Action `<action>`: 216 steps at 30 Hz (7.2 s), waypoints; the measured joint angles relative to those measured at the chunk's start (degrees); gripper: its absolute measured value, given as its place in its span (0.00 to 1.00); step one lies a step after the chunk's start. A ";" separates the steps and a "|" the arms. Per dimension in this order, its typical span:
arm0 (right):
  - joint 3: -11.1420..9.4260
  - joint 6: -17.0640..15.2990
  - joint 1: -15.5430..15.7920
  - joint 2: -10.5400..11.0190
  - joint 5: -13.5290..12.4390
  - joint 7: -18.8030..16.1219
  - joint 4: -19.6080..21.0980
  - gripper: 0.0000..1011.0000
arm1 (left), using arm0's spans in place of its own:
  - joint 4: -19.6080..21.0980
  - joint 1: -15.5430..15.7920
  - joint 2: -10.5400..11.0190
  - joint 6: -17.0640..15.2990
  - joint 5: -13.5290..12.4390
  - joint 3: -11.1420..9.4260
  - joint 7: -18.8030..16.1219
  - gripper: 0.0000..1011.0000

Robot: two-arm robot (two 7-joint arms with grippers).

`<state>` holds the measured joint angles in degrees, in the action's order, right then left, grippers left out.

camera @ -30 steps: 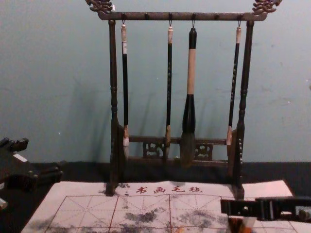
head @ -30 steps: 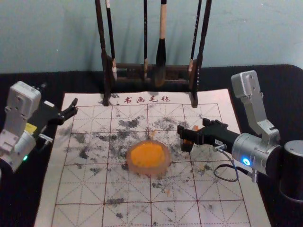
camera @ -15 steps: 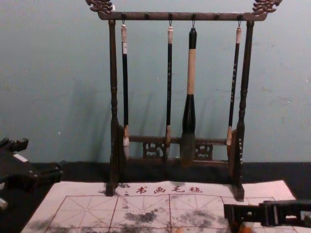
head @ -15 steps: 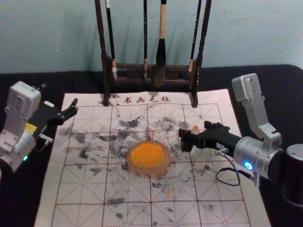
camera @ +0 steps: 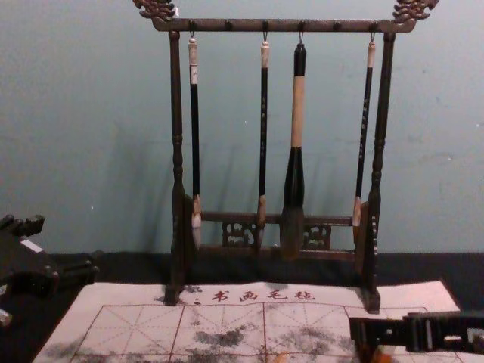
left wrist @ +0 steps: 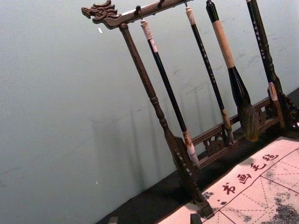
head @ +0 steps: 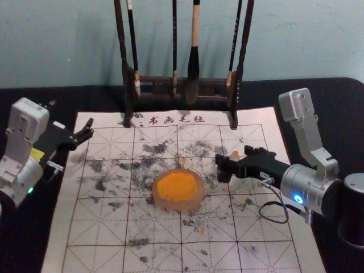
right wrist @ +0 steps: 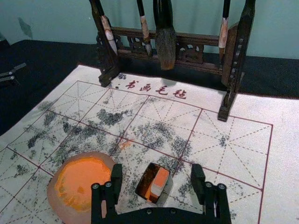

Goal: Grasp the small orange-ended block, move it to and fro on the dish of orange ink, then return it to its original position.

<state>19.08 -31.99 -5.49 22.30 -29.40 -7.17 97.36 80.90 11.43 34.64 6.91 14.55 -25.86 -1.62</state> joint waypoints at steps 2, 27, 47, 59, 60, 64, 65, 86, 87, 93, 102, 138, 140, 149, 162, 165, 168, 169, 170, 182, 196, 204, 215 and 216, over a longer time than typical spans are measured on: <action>-0.01 0.00 -0.01 0.00 -0.01 0.01 -0.01 0.90 | 0.00 0.00 0.00 0.00 0.00 0.00 0.00 0.99; -0.01 0.00 -0.03 0.00 -0.18 0.04 -0.07 0.17 | 0.00 0.00 0.00 0.00 0.00 0.00 0.00 0.99; -0.49 0.02 0.14 -0.04 -0.40 -0.67 0.52 0.13 | 0.00 0.00 0.00 0.00 0.00 0.00 0.00 0.99; -1.10 1.95 0.19 2.13 0.65 -2.71 4.18 0.13 | 0.00 0.00 0.00 0.00 0.00 0.00 0.00 0.99; -1.08 2.38 0.19 2.49 0.87 -3.08 4.42 0.13 | 0.00 0.00 0.00 0.00 0.00 0.00 0.00 0.99; -0.99 4.87 0.14 4.38 1.58 -5.61 5.64 0.13 | 0.00 0.00 0.00 0.00 0.00 0.00 0.00 0.99; -0.89 5.46 0.00 4.77 1.69 -6.26 5.71 0.13 | 0.00 0.00 0.00 0.00 0.00 0.00 0.00 0.99; 10.85 18.12 -15.55 10.52 6.20 -28.86 -6.93 0.13 | 0.00 0.00 0.00 0.00 0.00 0.00 0.00 0.99; 11.31 18.02 -16.17 10.49 6.19 -29.48 -7.39 0.13 | 0.00 0.00 0.00 0.00 0.00 0.00 0.00 0.99; 14.67 17.47 -19.65 10.30 6.45 -33.13 -10.06 0.13 | 0.00 0.00 0.00 0.00 0.00 0.00 0.00 0.99; 18.39 16.13 -21.99 9.87 6.80 -34.67 -12.06 0.13 | 0.00 0.00 0.00 0.00 0.00 0.00 0.00 0.99; 24.48 13.64 -29.16 5.03 7.52 -34.37 -21.20 0.13 | 0.00 0.00 0.00 0.00 0.00 0.00 0.00 0.99; 24.48 13.59 -29.22 5.05 7.53 -34.37 -21.21 0.13 | 0.00 0.00 0.00 0.00 0.00 0.00 0.00 0.99; 24.63 13.70 -29.30 5.61 7.58 -34.59 -20.82 0.13 | 0.00 0.00 0.00 0.00 0.00 0.00 0.00 0.99; 24.88 13.81 -29.53 5.32 8.41 -34.20 -21.19 0.13 | 0.00 0.00 0.00 0.00 0.00 0.00 0.00 0.99; 24.95 13.78 -29.55 5.18 8.62 -34.04 -21.37 0.13 | 0.00 0.00 0.00 0.00 0.00 0.00 0.00 0.99; 25.02 13.69 -29.55 5.07 8.82 -33.95 -21.40 0.13 | 0.00 0.00 0.00 0.00 0.00 0.00 0.00 0.99; 25.03 13.67 -29.55 5.05 8.85 -33.94 -21.40 0.13 | 0.00 0.00 0.00 0.00 0.00 0.00 0.00 0.99; 25.03 13.64 -29.55 5.03 8.88 -33.94 -21.40 0.13 | 0.00 0.00 0.00 0.00 0.00 0.00 0.00 0.99; 24.89 13.52 -29.37 5.08 9.16 -34.04 -21.36 0.13 | 0.00 0.00 0.00 0.00 0.00 0.00 0.00 0.99; 24.55 13.61 -29.24 5.60 9.18 -34.43 -20.99 0.13 | 0.00 0.00 0.00 0.00 0.00 0.00 0.00 0.99; 24.49 13.84 -29.03 6.30 9.19 -34.84 -20.61 0.13 | 0.00 0.00 0.00 0.00 0.00 0.00 0.00 0.99; 24.49 13.96 -28.34 7.32 9.05 -35.45 -19.51 0.13 | 0.00 0.00 0.00 0.00 0.00 0.00 0.00 0.99; 24.50 13.96 -28.27 7.42 9.00 -35.50 -19.35 0.13 | 0.00 0.00 0.00 0.00 0.00 0.00 0.00 0.99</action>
<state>43.58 -18.02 -33.75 29.72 -20.40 -42.67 78.01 80.90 11.43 34.65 6.91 14.55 -25.86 -1.62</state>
